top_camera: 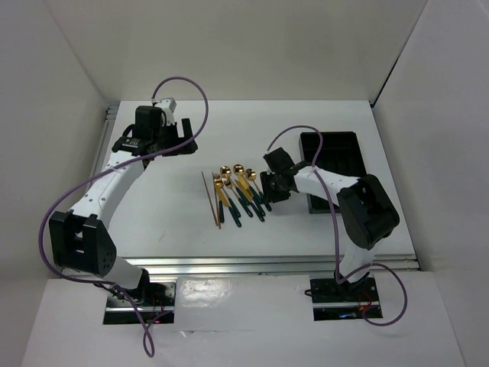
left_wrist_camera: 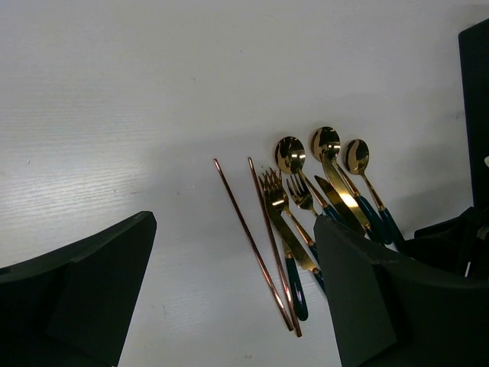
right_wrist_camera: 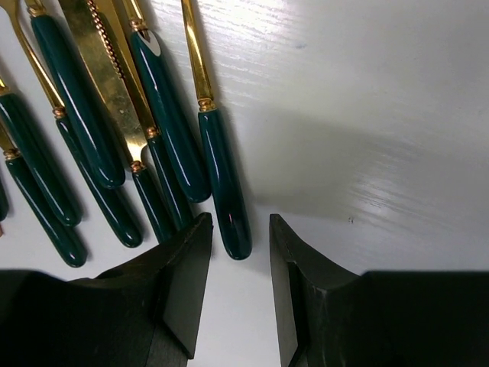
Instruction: Sort the eating utensils into containers
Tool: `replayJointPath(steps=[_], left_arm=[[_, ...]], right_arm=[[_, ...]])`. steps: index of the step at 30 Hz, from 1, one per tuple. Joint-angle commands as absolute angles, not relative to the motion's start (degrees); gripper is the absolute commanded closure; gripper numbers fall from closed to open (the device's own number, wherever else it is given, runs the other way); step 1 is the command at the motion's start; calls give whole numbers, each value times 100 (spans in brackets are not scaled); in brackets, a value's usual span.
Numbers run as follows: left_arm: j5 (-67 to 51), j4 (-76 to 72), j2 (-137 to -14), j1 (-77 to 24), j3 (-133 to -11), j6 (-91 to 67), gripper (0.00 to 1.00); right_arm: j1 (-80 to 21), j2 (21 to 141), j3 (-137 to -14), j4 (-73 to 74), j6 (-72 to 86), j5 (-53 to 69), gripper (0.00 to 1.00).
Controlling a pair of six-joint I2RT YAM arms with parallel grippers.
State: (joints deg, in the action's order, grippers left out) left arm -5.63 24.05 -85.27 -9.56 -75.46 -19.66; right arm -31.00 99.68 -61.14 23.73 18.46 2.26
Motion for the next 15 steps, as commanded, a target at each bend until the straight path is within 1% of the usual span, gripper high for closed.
replayJointPath(steps=[1,7,9,11,13,15], left_arm=[[-510,2338,-8569,-940,-7787,-1925,0],[-510,2338,-8569,-940,-7787,-1925,0],[-510,2338,-8569,-940,-7787,-1925,0],[-510,2338,-8569,-940,-7787,-1925,0],[-510,2338,-8569,-940,-7787,-1925,0],[-510,2338,-8569,-940,-7787,-1925,0]], right_arm=[[-3182,10116,-6082,2408,1872,114,57],[-3182,10169,-6082,2408,1872,114,58],[-3182,10222,-6082,2408,1872,114,61],[-3182,10274,-6082,2408,1872,62,61],[-3182,10274,-6082,2408,1872,62,64],[-3182,10335,-6082,2408,1872,62,66]])
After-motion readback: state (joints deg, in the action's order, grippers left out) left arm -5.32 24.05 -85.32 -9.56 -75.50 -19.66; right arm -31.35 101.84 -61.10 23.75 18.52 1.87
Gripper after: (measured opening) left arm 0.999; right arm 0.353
